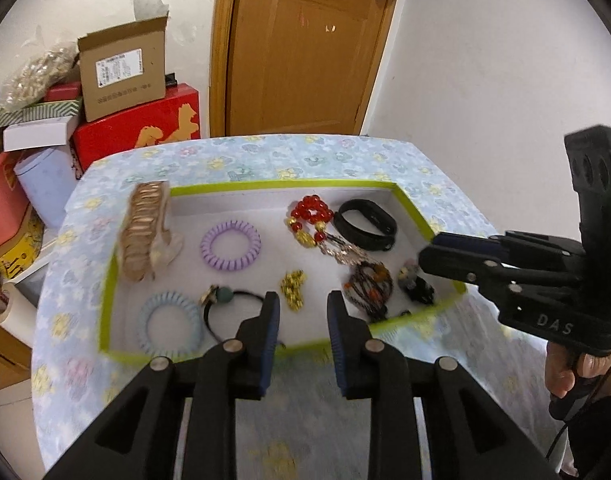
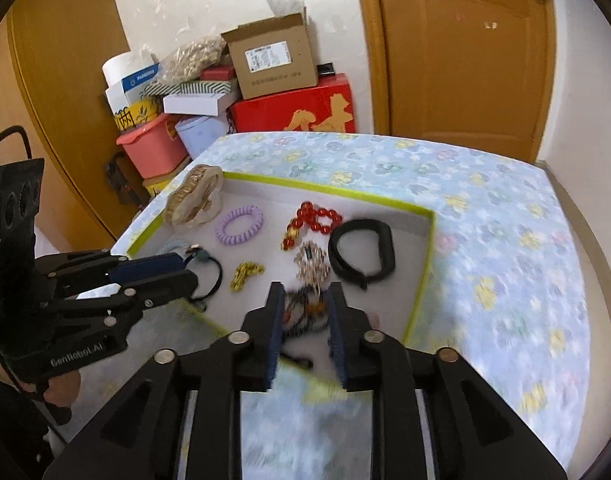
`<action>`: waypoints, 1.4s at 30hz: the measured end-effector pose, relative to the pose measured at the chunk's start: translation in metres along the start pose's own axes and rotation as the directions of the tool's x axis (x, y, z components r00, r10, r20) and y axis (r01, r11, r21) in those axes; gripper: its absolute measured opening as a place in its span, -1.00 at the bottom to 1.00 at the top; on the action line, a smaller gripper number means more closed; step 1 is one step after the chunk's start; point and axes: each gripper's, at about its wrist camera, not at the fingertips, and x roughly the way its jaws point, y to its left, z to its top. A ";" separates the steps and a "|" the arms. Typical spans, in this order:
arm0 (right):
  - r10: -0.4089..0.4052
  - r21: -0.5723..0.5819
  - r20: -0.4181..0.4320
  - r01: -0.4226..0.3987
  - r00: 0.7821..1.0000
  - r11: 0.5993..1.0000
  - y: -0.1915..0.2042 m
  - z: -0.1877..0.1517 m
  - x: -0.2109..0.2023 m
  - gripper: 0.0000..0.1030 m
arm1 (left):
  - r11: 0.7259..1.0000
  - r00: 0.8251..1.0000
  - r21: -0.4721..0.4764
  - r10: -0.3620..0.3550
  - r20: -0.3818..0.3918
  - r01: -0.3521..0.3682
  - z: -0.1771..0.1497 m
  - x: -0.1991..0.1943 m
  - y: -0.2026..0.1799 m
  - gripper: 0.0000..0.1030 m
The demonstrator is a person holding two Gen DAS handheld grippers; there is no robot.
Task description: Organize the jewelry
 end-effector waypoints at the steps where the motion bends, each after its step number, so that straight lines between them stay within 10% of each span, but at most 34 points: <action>1: -0.006 0.009 0.005 0.006 1.000 1.000 0.002 -0.006 -0.009 -0.36 | 1.000 1.000 -0.001 0.007 0.005 -0.007 -0.004 -0.006 -0.002 -0.50; 24: -0.119 0.015 0.035 0.118 0.992 0.993 0.062 -0.111 -0.110 -0.27 | 0.987 0.990 -0.083 0.140 0.019 -0.138 -0.104 -0.100 -0.025 -0.50; 42: -0.131 0.006 0.004 0.131 0.991 0.991 0.064 -0.118 -0.103 -0.27 | 0.984 0.989 -0.101 0.149 0.004 -0.148 -0.111 -0.094 -0.025 -0.50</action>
